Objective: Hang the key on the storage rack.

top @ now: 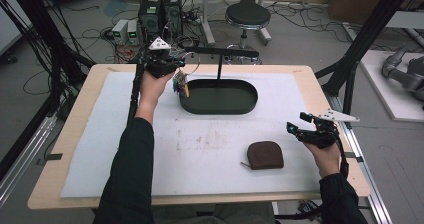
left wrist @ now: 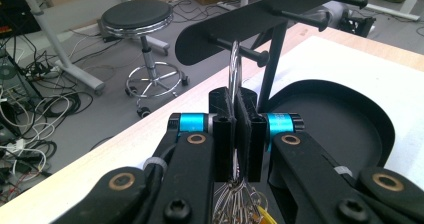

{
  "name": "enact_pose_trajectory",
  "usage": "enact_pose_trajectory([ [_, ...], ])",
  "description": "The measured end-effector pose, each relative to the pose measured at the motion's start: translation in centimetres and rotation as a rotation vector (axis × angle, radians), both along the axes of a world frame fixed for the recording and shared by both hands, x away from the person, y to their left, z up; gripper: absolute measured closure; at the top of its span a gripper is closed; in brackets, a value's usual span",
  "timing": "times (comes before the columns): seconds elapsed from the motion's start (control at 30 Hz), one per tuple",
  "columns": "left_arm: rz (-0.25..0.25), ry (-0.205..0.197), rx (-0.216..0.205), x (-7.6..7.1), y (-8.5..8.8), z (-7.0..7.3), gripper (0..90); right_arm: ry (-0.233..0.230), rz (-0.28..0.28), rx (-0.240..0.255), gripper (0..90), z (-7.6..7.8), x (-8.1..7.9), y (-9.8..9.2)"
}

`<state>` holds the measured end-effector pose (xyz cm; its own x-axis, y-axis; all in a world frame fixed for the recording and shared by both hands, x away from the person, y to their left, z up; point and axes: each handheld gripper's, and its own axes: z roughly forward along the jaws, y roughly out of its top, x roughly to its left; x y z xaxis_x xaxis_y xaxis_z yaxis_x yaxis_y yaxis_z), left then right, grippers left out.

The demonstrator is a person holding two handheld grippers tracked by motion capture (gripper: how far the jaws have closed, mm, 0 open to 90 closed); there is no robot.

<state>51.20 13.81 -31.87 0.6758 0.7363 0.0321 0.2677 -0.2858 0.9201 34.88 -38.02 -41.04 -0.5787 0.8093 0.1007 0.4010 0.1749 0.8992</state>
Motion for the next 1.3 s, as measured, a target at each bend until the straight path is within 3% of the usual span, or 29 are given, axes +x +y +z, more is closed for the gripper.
enact_pose_trajectory([
  [0.53, 0.018, 0.014, 0.023, 0.1, -0.1, -0.6, 85.6, -0.001, 0.001, -0.001, 21.9, 0.0, 0.0, 0.0],
  [0.77, 0.030, 0.003, 0.011, -0.1, 0.0, -0.4, 82.3, 0.003, 0.002, -0.002, 21.9, -0.1, 0.0, 0.0],
  [0.9, 0.059, 0.005, 0.014, -0.4, 0.4, -0.2, 71.5, 0.003, 0.002, -0.004, 21.9, 0.0, 0.0, 0.1],
  [1.0, 0.075, 0.000, -0.003, -1.1, 0.8, -0.2, 55.3, 0.001, 0.006, -0.008, 21.9, -0.1, 0.0, 0.1],
  [1.13, 0.046, -0.022, -0.041, -2.7, 1.5, -0.2, 44.0, 0.006, 0.012, -0.011, 21.9, -0.1, 0.0, 0.2],
  [1.3, -0.003, -0.062, -0.047, -5.8, 2.3, -0.2, 34.9, 0.007, 0.008, -0.010, 21.9, -0.1, 0.1, 0.2],
])
